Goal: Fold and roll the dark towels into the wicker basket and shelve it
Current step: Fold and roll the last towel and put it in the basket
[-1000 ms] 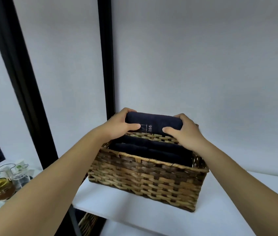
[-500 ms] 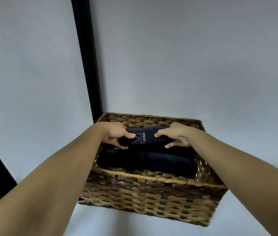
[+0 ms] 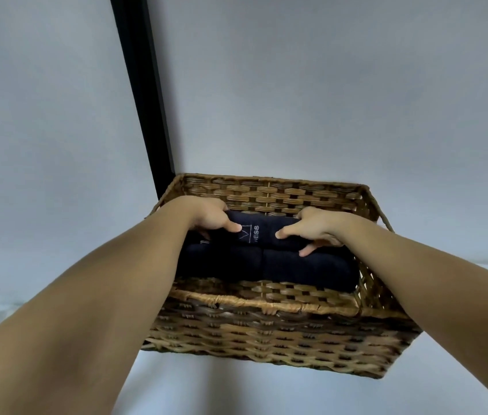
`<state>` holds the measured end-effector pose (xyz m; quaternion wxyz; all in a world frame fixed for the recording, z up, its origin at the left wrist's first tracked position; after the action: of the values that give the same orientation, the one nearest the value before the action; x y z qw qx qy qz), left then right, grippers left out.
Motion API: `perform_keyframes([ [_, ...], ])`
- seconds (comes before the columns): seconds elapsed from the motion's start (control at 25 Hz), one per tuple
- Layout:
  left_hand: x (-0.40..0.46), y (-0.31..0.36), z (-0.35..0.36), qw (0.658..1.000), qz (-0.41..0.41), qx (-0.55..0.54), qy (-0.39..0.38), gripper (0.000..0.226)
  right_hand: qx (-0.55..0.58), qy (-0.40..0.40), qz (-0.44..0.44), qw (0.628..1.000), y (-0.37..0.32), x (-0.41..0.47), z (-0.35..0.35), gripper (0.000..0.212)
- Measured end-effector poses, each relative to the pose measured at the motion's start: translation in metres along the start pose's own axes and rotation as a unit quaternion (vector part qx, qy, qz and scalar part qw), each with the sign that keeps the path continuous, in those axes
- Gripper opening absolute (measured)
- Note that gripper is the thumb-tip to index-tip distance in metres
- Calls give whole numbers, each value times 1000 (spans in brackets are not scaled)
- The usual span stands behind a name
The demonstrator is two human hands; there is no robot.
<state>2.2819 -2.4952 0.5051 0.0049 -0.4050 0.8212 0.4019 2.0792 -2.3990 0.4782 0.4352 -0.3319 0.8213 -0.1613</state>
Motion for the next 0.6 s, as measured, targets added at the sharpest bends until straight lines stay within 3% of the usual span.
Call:
perform_keyframes([
  [0.08,3,1,-1,996,11,85,-3,51,-56,24,-24,998,-4,-1,2,71],
  [0.24,7,-1,2,988,12,153,-24,60,-204,46,-69,975,-11,-5,9,74],
  [0.44,5,14,4,965,78,251,0,52,-384,132,-137,904,-18,-13,14,80],
  [0.6,1,25,11,949,101,299,-9,58,-474,181,-132,851,-20,-20,17,76],
])
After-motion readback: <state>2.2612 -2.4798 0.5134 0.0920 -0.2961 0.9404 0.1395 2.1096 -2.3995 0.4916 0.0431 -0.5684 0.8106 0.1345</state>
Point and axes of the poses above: each hand's wrist, its own x-axis towards the middle knuckle, its own z-axis out of the palm, y = z × x, the point moved 7 cm from there along x, towards the middle knuckle, and after that the axes turned 12 degrees about z, right-handed, at the moved point
